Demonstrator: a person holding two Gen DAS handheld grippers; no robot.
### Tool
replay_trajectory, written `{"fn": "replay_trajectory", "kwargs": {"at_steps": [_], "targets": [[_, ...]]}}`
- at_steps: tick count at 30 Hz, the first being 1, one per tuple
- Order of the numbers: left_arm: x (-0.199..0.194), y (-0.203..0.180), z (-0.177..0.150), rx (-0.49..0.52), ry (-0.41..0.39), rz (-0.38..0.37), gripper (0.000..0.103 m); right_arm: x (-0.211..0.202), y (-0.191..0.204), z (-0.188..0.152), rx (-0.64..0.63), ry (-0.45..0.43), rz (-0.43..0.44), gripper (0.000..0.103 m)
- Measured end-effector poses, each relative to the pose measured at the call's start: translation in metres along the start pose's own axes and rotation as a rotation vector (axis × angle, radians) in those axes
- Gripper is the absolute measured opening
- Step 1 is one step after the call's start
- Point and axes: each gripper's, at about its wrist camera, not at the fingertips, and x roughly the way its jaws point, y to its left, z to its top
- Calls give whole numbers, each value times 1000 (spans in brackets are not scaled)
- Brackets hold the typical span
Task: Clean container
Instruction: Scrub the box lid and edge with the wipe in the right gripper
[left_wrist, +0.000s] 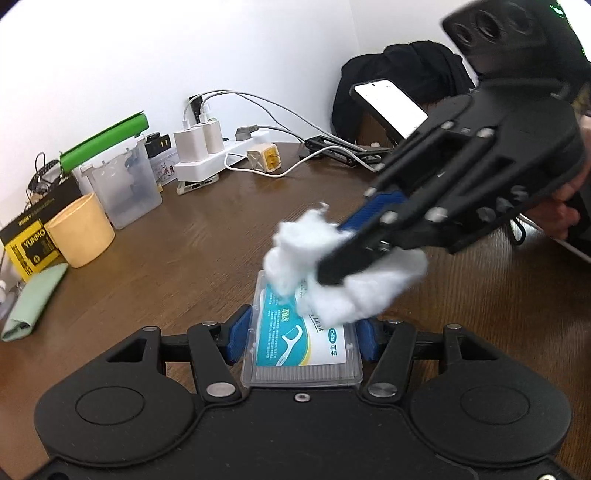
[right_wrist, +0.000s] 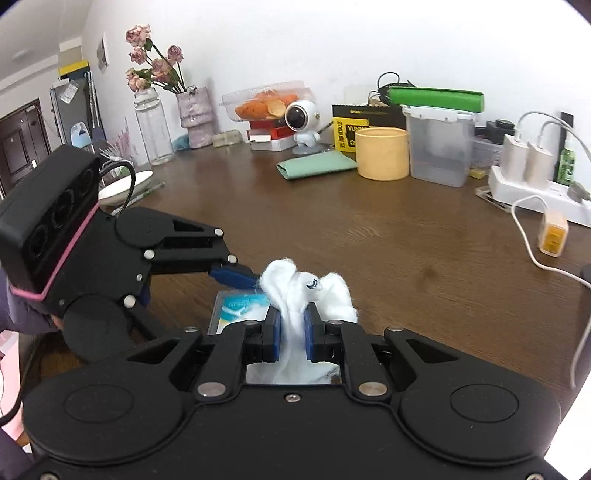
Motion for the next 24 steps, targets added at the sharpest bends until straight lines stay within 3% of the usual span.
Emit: {"fn": "replay_trajectory", "kwargs": {"at_steps": [5,6,7,9,11,18,20,22,24], "targets": [[0,0,0,-6,0,-2,57,-8,-1,0,5,-32,-29,15],[0,0,0,-8,0,-2,57,-10,-1,0,6,-38,-34,19],[0,0,0,-10,1,-3,57,-11,-1,0,6,-45,-40,24],[0,2,0,-19,2,-10,57,-15,-1,0,8,-57,-52,51],[1,4,0,-30,4,-17,57,-18,-2,0,10,-70,-63,59],[0,0,0,-10,-2,-13,57,-29,-3,0,17,-115,-103,58],[0,-1,0,-4,-3,-8,57,-21,-4,-3,30,-92,-103,58],[-1,-3,0,7,-6,-1,57,-8,-3,-7,33,-53,-100,54],[-1,-5,0,17,-8,6,57,-3,-1,-10,28,-40,-97,42]]}}
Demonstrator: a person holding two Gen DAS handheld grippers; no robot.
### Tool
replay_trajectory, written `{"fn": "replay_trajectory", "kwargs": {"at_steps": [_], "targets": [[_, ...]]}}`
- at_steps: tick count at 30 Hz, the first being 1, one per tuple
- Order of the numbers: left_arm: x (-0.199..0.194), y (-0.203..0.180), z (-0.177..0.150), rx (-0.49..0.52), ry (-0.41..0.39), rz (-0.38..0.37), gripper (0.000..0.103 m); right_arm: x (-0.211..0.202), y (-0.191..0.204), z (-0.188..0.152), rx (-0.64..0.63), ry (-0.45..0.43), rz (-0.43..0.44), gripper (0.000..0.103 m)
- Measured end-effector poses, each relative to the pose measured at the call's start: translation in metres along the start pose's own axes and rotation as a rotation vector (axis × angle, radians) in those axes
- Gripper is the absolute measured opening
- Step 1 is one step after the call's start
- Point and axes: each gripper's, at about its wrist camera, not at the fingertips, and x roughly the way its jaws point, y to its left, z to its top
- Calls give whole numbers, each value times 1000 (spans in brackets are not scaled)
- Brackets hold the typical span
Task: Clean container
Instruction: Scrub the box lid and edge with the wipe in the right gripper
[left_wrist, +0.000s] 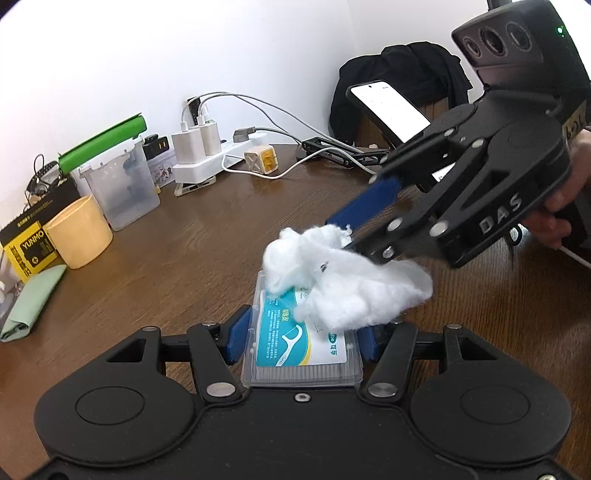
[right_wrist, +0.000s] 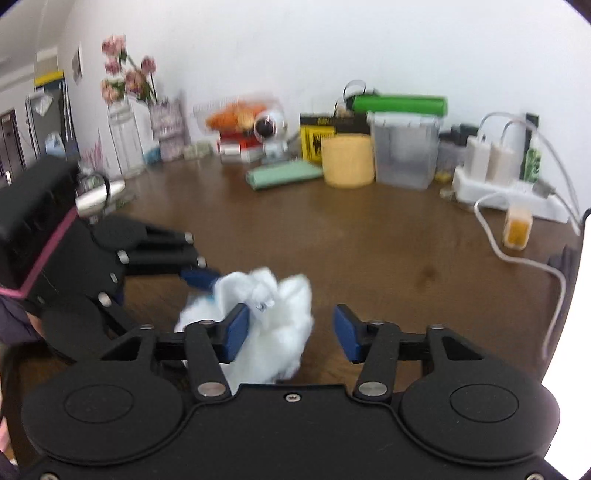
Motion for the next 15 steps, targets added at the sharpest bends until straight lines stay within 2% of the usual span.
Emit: {"fn": "replay_trajectory", "kwargs": {"at_steps": [3,5,15], "targets": [[0,-1,0,6,-1,2,57,-1,8,1,-33,13,13,22],[0,-1,0,8,-2,0,57,-1,12,3,-53,20,18,16],[-2,-5,-1,32,-10,4,57,3,6,9,-73,20,-25,15]]}}
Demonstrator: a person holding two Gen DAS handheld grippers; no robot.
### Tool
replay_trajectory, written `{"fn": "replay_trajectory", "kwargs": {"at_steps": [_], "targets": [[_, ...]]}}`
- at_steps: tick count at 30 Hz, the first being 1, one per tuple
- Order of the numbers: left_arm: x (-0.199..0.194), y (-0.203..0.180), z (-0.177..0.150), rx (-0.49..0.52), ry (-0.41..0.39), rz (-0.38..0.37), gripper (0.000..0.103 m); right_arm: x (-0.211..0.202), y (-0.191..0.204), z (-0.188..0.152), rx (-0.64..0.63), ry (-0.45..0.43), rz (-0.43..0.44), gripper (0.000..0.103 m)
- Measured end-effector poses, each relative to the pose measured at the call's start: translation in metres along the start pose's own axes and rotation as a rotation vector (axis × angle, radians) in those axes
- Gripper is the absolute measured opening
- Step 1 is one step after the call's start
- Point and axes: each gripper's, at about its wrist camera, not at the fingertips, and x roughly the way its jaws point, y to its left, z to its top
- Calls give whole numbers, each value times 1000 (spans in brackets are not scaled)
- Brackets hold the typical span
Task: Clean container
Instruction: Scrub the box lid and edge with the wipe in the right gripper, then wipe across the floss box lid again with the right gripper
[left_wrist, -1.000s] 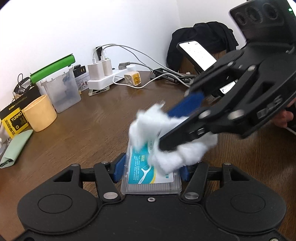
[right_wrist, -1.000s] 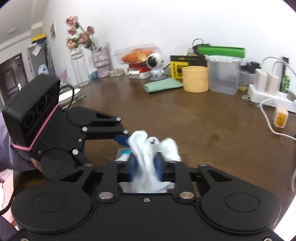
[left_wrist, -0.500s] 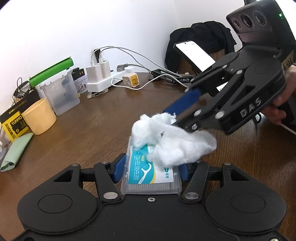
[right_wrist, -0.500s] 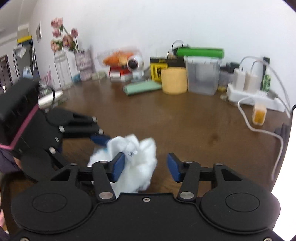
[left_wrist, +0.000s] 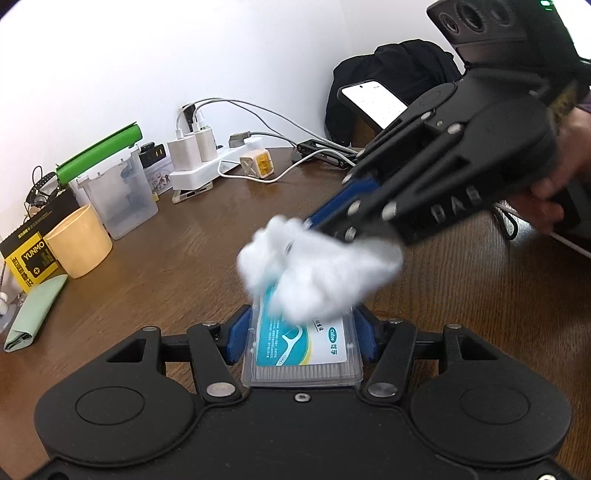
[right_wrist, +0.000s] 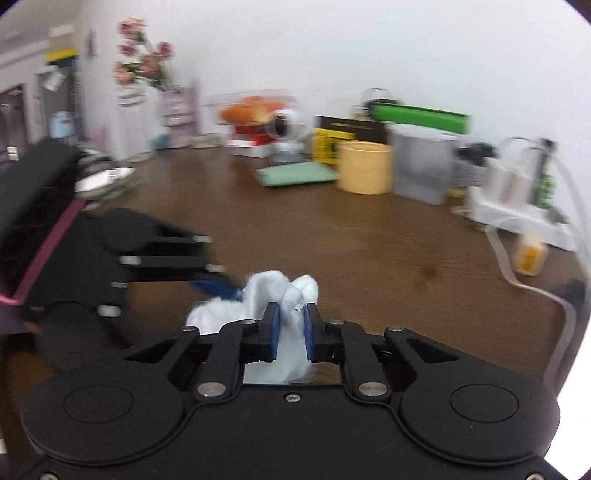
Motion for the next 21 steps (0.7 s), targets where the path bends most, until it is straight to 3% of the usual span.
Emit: {"fn": "replay_trajectory", "kwargs": {"at_steps": [16,19,21], "targets": [[-1,-1,-1,14,-6,-5,57,6,-10,9,-32,1,-68,15],[-1,-2,-1,16,-7,-9,57,2,-14,5,-18,27,-30,14],[-2,-2,-1,15,-7,-9,57,-21,12,-7,-28,32,29,14]]}}
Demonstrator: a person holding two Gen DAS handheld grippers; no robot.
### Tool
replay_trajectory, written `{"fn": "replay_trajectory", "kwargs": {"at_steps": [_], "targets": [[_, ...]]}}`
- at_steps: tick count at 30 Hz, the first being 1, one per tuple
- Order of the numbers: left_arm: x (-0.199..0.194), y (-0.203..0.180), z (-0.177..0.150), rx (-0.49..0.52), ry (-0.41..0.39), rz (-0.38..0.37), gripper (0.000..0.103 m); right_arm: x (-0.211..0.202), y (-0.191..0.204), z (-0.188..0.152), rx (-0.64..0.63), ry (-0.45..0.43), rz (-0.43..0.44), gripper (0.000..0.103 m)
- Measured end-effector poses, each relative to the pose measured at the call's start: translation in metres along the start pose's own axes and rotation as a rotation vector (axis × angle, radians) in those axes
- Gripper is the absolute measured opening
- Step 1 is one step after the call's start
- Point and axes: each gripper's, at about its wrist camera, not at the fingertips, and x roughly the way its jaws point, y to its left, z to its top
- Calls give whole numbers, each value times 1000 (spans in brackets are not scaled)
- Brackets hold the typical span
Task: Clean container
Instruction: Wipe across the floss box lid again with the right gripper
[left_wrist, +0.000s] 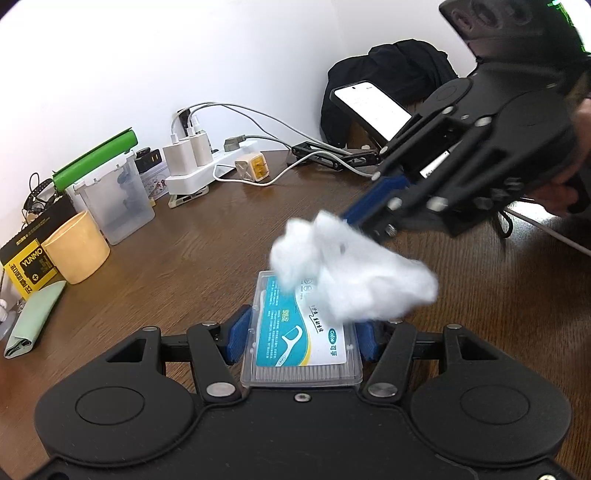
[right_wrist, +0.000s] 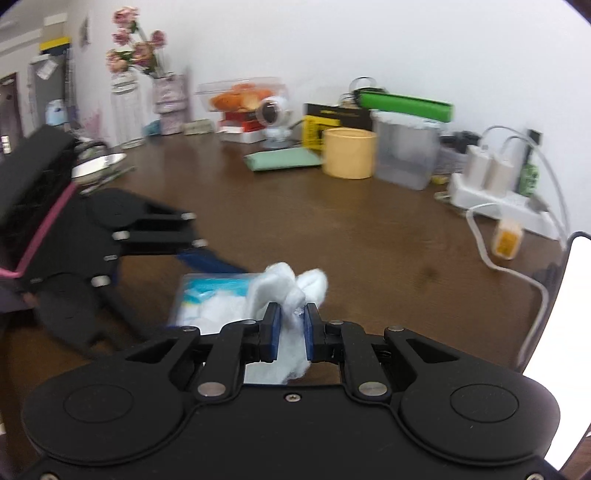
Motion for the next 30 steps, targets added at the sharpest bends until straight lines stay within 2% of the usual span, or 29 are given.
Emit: {"fn": "replay_trajectory", "kwargs": {"at_steps": [2,3,8,25,28,30], "targets": [[1,3,1,3,2,-1,57,5,7,7,-8,-12,78,14],[1,3,1,4,2,0,58,10,11,11,-25,-17,90,14],[2,4,1,-2,3,-3,58,23,2,18,-47,-26,-4,15],[3,4,1,-10,3,-3,58,18,-11,14,-18,-40,-60,15],[5,5,1,-16,3,-12,58,17,-13,13,-13,-42,-70,19],[4,4,1,-14,3,-10,58,15,-12,13,-11,-45,-74,31]]}}
